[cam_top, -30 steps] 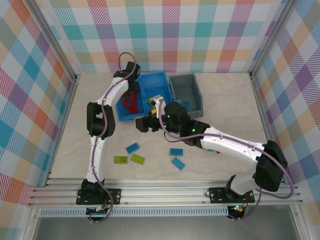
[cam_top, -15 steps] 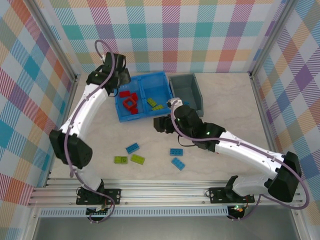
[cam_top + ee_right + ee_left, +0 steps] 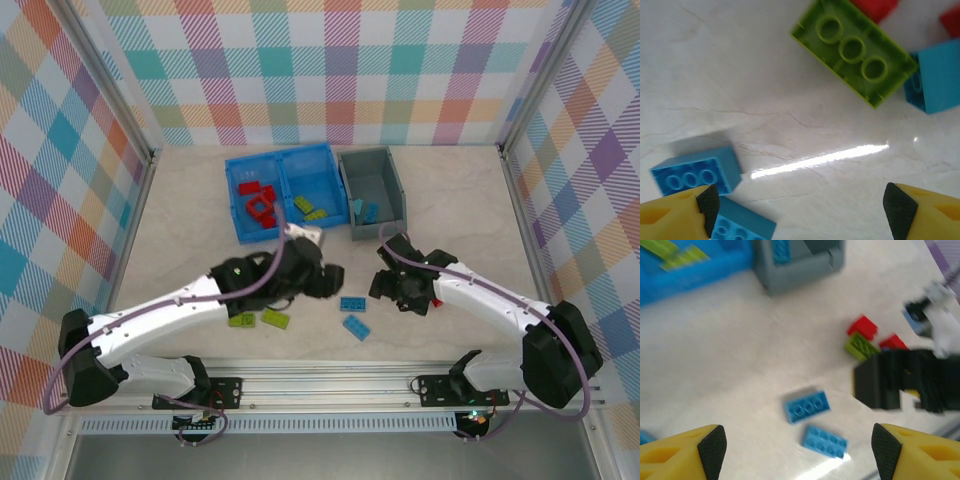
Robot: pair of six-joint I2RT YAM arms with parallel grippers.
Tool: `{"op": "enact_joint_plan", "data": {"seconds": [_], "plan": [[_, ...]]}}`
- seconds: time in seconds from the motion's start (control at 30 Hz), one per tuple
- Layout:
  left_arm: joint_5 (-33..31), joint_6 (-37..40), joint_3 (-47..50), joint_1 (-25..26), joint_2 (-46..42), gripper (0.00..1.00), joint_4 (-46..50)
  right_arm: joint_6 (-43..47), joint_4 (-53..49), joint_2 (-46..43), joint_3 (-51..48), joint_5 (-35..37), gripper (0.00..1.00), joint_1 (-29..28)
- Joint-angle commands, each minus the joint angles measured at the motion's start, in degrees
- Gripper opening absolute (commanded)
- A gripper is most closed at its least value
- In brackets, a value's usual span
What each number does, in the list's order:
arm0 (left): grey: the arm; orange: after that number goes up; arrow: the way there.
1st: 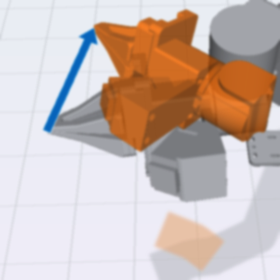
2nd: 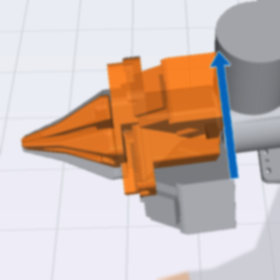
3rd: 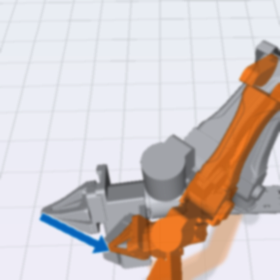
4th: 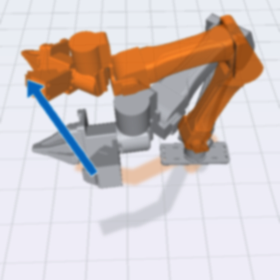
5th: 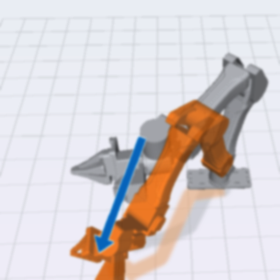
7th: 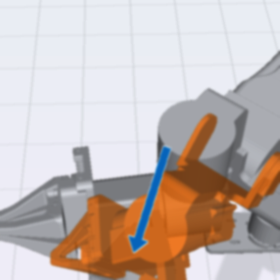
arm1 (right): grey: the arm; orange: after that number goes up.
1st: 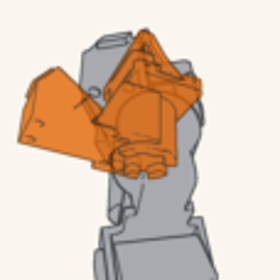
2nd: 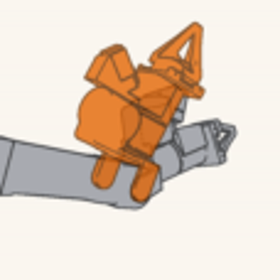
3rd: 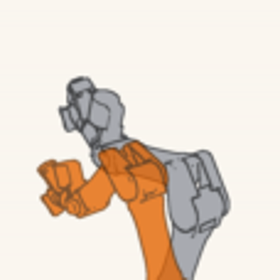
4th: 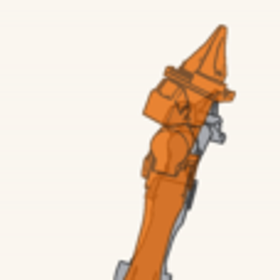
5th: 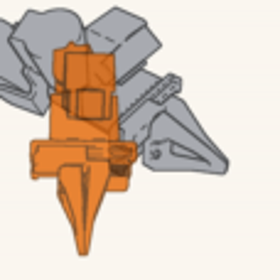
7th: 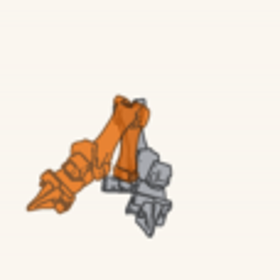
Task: Sort the legos into containers by color
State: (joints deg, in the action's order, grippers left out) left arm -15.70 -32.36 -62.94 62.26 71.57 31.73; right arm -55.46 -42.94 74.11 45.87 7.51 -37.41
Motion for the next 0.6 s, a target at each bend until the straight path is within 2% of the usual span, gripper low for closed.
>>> {"op": "enact_joint_plan", "data": {"seconds": [0.0, 0.13, 0.3, 0.43, 0.57], "plan": [[-5.7, -4.3, 2.6, 5.7, -0.9, 0.80, -7.3, -9.4, 3.3, 2.1, -0.3, -3.0, 0.90, 2.5], [-8.7, -5.0, 3.3, 10.7, 0.2, 0.81, -7.7, -14.4, 5.8, 5.7, 1.1, -2.1, 0.97, 5.0], [-10.0, -6.6, 3.3, 12.7, 0.4, 0.81, -7.2, -15.2, 10.6, 11.0, 1.7, -3.4, 0.99, 10.0], [-10.3, -6.7, 3.3, 13.0, -0.9, 0.82, -7.0, -11.8, 11.6, 14.3, 4.2, -3.0, 0.99, 12.7], [-10.9, -6.3, 3.3, 13.0, -2.3, 0.82, -5.9, -10.9, 11.1, 16.5, 5.2, -2.3, 0.93, 14.0]]}}
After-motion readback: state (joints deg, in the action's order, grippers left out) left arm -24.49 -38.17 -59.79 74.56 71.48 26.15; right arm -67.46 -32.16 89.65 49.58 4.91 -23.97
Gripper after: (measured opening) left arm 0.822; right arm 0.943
